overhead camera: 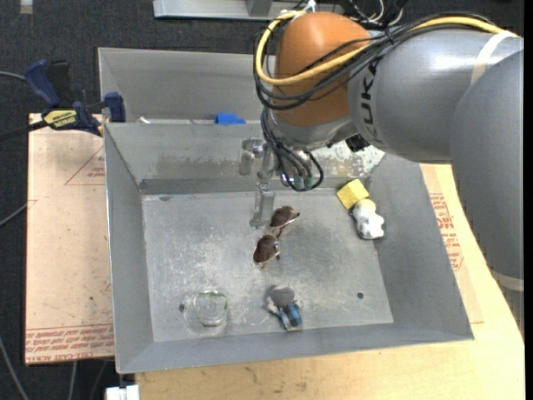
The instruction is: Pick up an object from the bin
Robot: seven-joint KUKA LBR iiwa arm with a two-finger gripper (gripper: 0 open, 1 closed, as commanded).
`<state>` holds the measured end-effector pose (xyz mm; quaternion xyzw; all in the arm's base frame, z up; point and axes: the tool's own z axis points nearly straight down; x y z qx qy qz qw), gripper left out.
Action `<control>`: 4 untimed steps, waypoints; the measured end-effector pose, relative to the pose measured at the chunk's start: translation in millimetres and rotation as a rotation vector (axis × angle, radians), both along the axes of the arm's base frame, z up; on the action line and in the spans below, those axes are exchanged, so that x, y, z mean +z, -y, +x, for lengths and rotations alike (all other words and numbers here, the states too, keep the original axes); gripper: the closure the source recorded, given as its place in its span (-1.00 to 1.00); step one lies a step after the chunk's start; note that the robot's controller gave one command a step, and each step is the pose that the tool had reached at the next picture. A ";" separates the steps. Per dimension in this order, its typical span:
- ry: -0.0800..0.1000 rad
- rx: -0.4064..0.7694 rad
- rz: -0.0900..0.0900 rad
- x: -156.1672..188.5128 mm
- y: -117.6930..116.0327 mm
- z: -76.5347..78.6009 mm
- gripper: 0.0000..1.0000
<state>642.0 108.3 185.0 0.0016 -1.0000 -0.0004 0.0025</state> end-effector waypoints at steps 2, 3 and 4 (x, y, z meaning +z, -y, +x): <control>0.010 0.108 0.001 -37.5 27.2 -11.5 -1.00; 0.005 0.241 0.001 -57.8 75.6 -25.0 -1.00; 0.007 0.443 0.001 -51.9 69.7 -33.6 -1.00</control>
Offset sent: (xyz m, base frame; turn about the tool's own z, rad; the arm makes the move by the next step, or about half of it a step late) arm -0.0350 -0.0770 -0.1150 -0.2961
